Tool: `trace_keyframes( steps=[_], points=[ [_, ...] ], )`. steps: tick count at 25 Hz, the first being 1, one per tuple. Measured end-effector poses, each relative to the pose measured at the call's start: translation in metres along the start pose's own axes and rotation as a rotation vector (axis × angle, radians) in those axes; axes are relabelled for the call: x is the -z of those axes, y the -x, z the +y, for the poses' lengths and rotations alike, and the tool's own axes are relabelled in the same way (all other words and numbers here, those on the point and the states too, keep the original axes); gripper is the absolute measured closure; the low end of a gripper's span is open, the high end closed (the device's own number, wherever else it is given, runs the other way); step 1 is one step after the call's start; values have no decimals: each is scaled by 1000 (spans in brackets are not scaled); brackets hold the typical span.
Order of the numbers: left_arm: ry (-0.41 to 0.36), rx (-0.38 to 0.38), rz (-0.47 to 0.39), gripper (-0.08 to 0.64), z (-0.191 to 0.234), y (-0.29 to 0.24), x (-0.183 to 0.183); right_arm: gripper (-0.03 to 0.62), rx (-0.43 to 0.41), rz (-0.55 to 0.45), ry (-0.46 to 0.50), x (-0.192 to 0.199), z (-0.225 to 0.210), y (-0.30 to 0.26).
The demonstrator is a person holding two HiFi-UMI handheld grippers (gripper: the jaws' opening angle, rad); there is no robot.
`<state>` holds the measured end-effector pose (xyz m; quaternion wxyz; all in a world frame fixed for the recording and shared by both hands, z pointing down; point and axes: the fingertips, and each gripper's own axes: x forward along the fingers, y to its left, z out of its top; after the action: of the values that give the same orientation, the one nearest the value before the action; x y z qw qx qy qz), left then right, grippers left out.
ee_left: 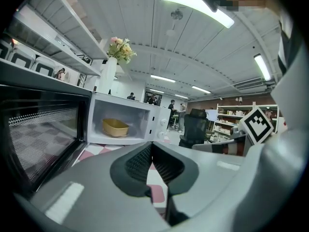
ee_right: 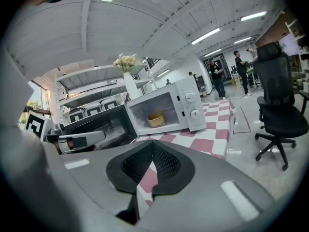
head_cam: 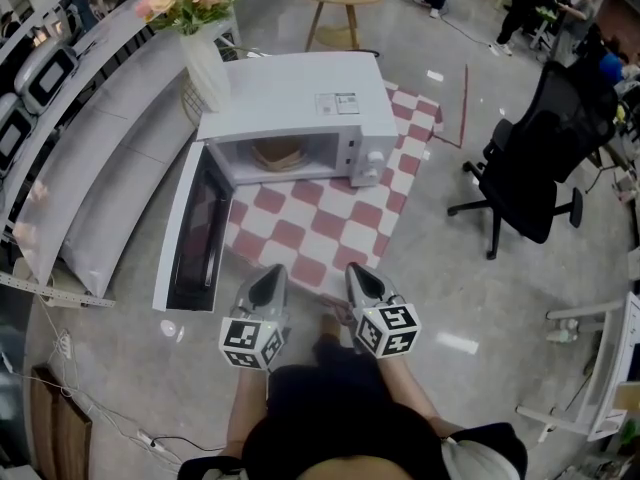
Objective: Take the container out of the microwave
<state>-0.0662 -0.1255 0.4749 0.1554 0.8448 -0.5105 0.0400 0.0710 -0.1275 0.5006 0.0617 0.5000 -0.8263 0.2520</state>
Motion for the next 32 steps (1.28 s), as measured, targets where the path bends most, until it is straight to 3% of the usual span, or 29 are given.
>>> trace_keyframes(
  steps=[19,32],
  points=[
    [23,-55,-10,549,40,-74,-14,592,-39,30,31,-34,-38,-74],
    [27,-109,-15,549,60,-82,-21,592,-72,56,51,-31,-28,-90]
  ],
)
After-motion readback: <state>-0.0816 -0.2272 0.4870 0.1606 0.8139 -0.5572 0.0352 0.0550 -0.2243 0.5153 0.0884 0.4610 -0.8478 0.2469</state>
